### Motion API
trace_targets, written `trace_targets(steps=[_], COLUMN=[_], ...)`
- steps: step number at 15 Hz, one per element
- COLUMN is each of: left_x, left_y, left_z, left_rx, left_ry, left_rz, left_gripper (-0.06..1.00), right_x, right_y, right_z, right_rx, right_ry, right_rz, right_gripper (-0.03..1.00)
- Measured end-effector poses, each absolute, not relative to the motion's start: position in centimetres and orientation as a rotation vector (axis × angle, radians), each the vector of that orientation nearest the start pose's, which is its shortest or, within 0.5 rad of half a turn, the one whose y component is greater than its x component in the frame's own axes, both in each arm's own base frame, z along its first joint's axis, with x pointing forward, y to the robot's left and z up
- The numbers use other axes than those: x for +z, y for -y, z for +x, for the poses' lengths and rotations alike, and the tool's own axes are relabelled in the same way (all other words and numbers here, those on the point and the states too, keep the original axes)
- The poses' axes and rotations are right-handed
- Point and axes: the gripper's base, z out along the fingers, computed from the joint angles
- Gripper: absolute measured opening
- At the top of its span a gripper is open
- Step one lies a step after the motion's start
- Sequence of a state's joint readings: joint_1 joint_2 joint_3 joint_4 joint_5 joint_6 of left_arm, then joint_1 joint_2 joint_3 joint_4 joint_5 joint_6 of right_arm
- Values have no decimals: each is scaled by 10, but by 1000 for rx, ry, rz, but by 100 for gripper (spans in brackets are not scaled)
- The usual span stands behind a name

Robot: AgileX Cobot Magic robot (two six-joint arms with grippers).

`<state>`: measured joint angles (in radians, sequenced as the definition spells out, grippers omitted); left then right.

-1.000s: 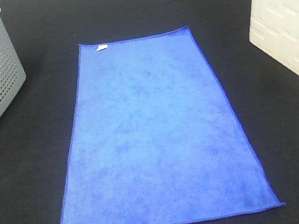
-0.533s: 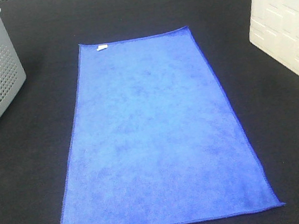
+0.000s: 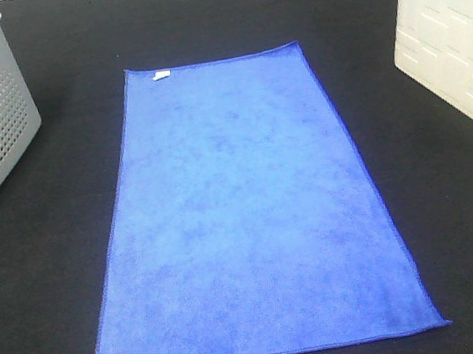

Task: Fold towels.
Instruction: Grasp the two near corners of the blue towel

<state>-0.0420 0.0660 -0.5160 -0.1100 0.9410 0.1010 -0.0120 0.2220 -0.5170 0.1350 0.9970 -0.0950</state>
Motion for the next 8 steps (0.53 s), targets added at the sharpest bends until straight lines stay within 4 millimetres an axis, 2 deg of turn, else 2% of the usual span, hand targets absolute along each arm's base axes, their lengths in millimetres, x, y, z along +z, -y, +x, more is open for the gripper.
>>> trace_targets(steps=[3,5,6,8], left_x=[296,287,287,273], left_y=[17,25,25,30], left_z=[42,75,75,106], left_rx=[-287,-415,-415,-491], left_ry=[-2015,-2168,-2168,-2323], left_rz=[8,-71,-71,-118], left_gripper=[69,69,69,69], right_x=[279,271,271,259], right_y=[-13,-16,-16,-18], right_z=[67,87,87,111], right_rx=[172,239,239,290], right_ry=[-2353,-2462,-2462,-2559], right_rz=[-49,-20,-20,25], right_gripper=[85,85,85,85])
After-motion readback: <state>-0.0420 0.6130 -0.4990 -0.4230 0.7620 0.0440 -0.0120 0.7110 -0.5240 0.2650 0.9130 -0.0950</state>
